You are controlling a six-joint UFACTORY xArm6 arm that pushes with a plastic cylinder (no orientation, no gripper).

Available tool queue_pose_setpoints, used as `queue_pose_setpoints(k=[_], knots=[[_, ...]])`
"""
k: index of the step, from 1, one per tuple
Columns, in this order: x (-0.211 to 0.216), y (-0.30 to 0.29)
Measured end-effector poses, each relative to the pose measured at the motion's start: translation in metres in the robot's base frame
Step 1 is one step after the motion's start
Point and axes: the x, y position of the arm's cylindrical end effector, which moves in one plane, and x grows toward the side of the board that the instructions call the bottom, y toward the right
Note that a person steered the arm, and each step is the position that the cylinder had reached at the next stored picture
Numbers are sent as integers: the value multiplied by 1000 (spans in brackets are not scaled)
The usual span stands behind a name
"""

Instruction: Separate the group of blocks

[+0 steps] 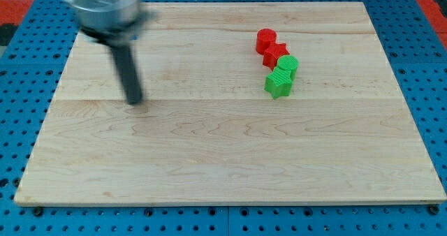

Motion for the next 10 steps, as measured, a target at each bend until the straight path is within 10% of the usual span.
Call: queue_pose_setpoints(k=[1, 4, 10], knots=[[-78, -94], [-178, -86], [-92, 69]])
